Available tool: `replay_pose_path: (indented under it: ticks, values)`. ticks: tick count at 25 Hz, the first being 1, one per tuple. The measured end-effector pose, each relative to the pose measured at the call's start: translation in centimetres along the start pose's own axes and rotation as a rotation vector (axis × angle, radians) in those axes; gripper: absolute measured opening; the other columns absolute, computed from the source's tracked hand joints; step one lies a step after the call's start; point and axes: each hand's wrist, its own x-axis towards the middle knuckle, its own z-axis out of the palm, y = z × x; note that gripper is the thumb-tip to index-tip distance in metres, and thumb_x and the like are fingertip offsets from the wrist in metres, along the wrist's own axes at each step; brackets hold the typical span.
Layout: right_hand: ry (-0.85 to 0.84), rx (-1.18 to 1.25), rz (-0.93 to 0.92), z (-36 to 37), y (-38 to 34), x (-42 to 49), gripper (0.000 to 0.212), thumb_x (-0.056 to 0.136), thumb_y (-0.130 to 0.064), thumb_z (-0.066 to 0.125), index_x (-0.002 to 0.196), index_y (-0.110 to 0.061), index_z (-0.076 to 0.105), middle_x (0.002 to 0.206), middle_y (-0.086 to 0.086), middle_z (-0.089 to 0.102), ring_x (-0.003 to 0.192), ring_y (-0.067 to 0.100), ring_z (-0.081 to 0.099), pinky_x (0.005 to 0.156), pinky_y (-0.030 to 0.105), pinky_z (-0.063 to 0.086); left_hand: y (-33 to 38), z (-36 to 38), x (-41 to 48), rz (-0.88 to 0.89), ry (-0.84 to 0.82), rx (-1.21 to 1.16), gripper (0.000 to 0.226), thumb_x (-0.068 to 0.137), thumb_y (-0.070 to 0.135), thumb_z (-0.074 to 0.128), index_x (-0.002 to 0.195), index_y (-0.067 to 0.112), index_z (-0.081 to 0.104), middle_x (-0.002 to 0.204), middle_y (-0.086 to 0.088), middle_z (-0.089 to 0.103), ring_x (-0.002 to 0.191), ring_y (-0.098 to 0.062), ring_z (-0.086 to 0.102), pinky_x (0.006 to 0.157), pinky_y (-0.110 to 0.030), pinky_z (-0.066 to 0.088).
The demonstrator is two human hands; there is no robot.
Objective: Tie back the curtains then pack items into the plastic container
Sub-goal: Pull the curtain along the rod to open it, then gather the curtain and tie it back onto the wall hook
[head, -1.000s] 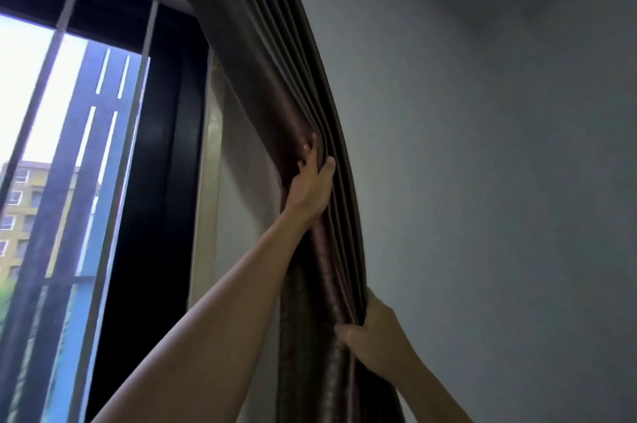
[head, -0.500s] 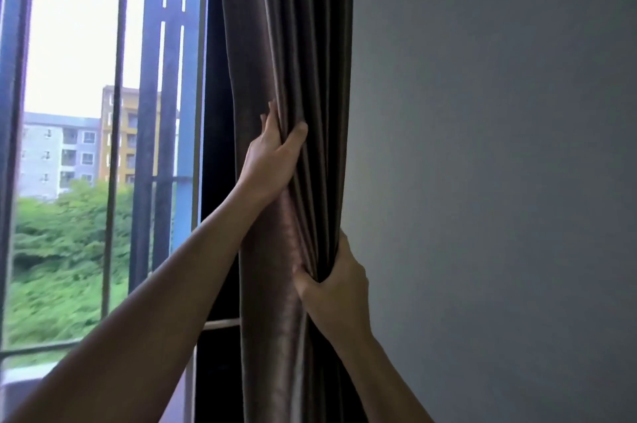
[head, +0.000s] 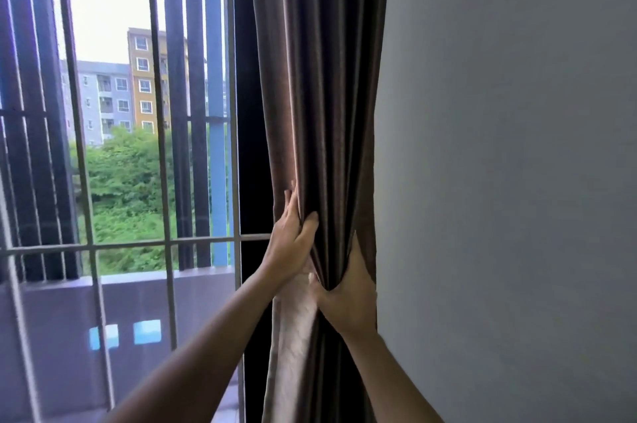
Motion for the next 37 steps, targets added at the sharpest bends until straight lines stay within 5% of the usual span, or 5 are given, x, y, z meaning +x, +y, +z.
replay_pose_path:
  ticks: [15,21,26,30,37]
  values:
    - [0.345,-0.438,-0.358,3.1,-1.8,-3.9,0.047,0.088,-0.033,0.05,0.134,-0.023,0.049,0.142,0.014,0.022,0.136,0.03,0.023,0.109,0.059,0.0,-3.0,-7.5,-7.9,-0.031,0.214,0.274,0.04,0.093,-0.003,0.039,0.133,0.004,0.041,0.086,-0.005,0.06,0.065,-0.019,0.055,0.055,-0.01,0.037]
    - [0.275,-0.189,-0.473,4.9,-6.4,-5.3,0.044,0.087,-0.036,0.058,0.125,-0.014,0.055,0.127,0.008,0.048,0.117,0.021,0.047,0.103,0.047,0.041,-4.0,-10.8,-9.8,-0.126,0.472,0.336,0.01,0.09,0.009,0.056,0.091,0.002,0.049,0.072,-0.011,0.059,0.062,-0.03,0.054,0.057,-0.022,0.043]
    - [-0.184,0.06,0.104,7.0,-8.4,-5.5,0.095,0.082,-0.03,0.068,0.149,-0.029,0.001,0.142,0.0,0.042,0.12,0.018,0.052,0.098,0.037,0.049,-3.9,-11.5,-10.2,-0.4,0.327,0.137,0.023,0.09,0.002,0.045,0.111,0.009,0.046,0.088,-0.003,0.063,0.082,-0.022,0.062,0.066,-0.03,0.048]
    - [-0.154,-0.064,0.052,7.9,-6.4,-6.5,0.037,0.081,-0.014,0.065,0.116,-0.005,0.055,0.1,0.005,0.059,0.09,0.02,0.059,0.084,0.033,0.052,-4.2,-11.6,-10.9,-0.386,0.301,0.296,0.018,0.085,0.009,0.058,0.103,0.01,0.06,0.08,0.004,0.06,0.074,-0.016,0.057,0.061,-0.02,0.042]
    - [-0.257,0.222,0.171,8.0,-3.4,-9.4,0.048,0.081,0.009,0.048,0.12,-0.018,0.039,0.11,0.007,0.065,0.101,0.02,0.064,0.081,0.014,0.051,-4.0,-9.7,-11.8,-0.445,0.075,-0.339,0.043,0.071,-0.003,0.041,0.106,0.02,0.051,0.103,-0.012,0.057,0.095,-0.022,0.056,0.089,-0.041,0.049]
